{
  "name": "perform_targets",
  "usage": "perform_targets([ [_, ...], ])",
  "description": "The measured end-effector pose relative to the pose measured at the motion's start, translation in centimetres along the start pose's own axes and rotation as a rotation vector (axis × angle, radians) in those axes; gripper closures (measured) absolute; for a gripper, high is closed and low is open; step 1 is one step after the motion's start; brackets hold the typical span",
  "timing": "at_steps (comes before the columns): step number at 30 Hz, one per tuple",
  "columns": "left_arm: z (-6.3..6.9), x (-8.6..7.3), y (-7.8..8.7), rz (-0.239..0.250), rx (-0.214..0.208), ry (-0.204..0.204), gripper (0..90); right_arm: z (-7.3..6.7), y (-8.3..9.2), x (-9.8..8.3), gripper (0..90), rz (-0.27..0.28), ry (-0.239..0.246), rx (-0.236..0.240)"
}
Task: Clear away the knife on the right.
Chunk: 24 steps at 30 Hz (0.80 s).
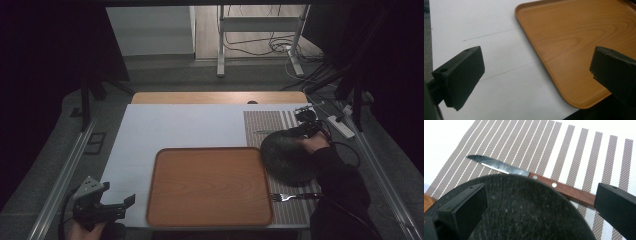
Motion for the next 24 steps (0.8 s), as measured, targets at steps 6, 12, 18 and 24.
perform_targets([
  [6, 0.0, 0.0, 0.0, -0.001, -0.001, 0.000, 0.6, 0.5, -0.8, 0.7, 0.0, -0.010, 0.014, -0.021],
  [12, 0.0, 0.0, 0.0, 0.000, -0.003, 0.000, 0.7, 1.1, -1.3, 1.1, 11.3, -0.014, 0.026, -0.029],
  [18, 0.0, 0.0, 0.0, -0.001, -0.003, 0.000, 0.9, 2.2, -1.7, 1.4, 43.2, -0.025, 0.025, -0.025],
  [24, 0.0, 0.0, 0.0, -0.002, -0.004, -0.001, 1.0, 3.6, -2.4, 1.4, 83.5, -0.048, 0.028, -0.010],
])
Point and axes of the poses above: each handheld gripper's, and its own axes: y roughly backward along the jaws, x roughly out of its top, z roughly to its right, the point moved 3 cm from there along -y, roughly forward along the jaws, and after that the axes turned 11 degrees about y, right-handed, at the moved point
